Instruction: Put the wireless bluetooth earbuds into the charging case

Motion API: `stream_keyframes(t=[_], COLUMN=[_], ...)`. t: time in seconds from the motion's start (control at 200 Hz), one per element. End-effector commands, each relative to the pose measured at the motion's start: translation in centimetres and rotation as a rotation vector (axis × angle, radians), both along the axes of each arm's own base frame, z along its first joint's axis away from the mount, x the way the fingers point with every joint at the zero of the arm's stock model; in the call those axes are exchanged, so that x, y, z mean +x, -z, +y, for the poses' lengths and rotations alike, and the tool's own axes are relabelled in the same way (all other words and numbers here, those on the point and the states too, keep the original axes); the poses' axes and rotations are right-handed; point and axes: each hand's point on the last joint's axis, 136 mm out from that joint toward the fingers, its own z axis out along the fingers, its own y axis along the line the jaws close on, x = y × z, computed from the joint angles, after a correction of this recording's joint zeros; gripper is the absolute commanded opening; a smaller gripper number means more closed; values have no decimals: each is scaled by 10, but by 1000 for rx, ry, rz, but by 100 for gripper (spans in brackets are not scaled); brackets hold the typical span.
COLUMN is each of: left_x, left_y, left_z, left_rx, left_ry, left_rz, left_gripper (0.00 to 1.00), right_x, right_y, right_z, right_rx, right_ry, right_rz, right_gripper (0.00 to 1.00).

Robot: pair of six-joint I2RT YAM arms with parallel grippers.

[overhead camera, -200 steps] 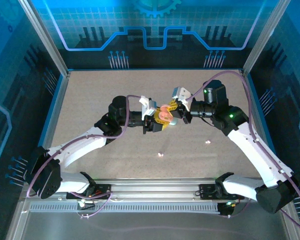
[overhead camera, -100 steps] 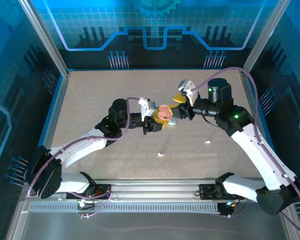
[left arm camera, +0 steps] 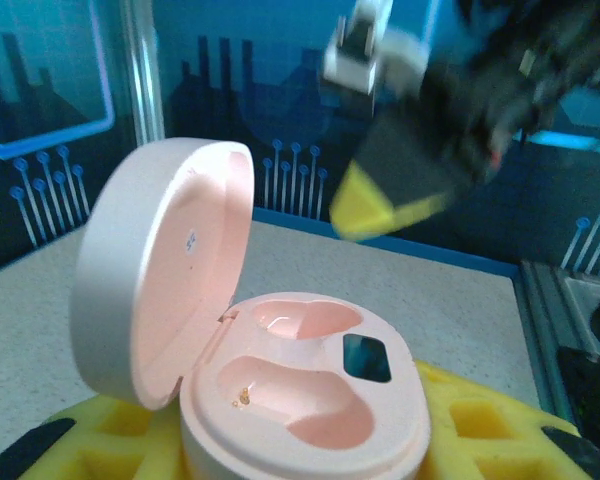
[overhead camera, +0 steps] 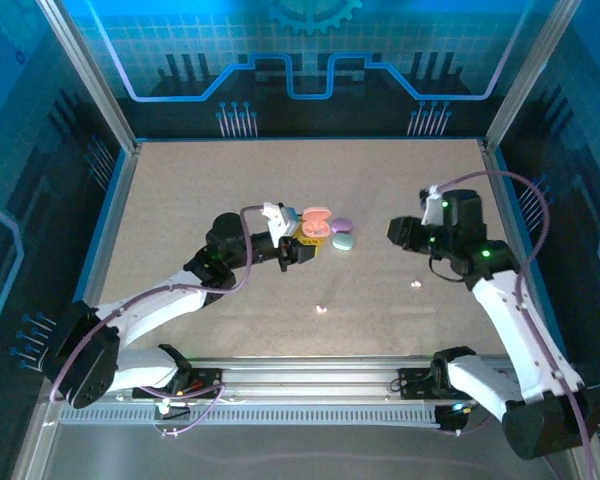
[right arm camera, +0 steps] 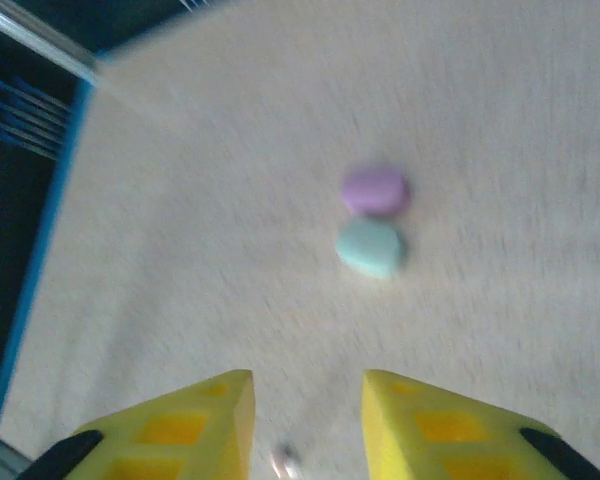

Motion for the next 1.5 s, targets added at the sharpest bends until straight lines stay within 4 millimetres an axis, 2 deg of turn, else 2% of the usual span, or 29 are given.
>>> stream_keyframes(t=[0.0, 0.04, 0.05, 0.13, 0.155, 0.17, 0.3, 0.48, 0.62, 0.886, 1.111, 1.251, 1.496], left_x=[0, 1, 1, 2, 3, 4, 10, 13, 12, 9, 9, 10, 16], left_y=[-25, -26, -26, -25, -25, -25, -22, -17, -17, -23, -24, -27, -33], left_z=[15, 19, 20, 29, 32, 34, 58, 89, 105, 107, 103, 98, 91], left_rx=[-54, -57, -57, -54, -53, -54, -64, -72, -72, -84, -81, -83, -79], left_ry=[-66, -77, -80, -102, -114, -123, -186, -284, -341, -333, -309, -281, -255], left_rz=[-80, -86, -86, -85, -85, -85, -70, -54, -60, -72, -64, -52, -39], left_gripper=[31, 31, 31, 31, 31, 31, 31, 30, 30, 30, 30, 30, 30], right_x=[-22, -25, -31, -39, -44, -40, -46, -55, -63, -61, -67, -72, -78], right_y=[44, 51, 63, 79, 90, 84, 111, 129, 147, 171, 186, 195, 193], right_z=[17, 28, 32, 56, 62, 69, 94, 131, 148, 164, 170, 166, 166], right_rx=[37, 22, 10, -55, -89, -100, -229, -282, -380, -516, -563, -601, -601], right_ry=[-28, -82, -107, -241, -282, -308, -430, -570, -658, -725, -773, -780, -788], right_rz=[212, 229, 254, 277, 305, 287, 351, 342, 356, 368, 407, 447, 470], right_gripper=[30, 30, 30, 30, 30, 30, 29, 31, 33, 35, 33, 32, 30])
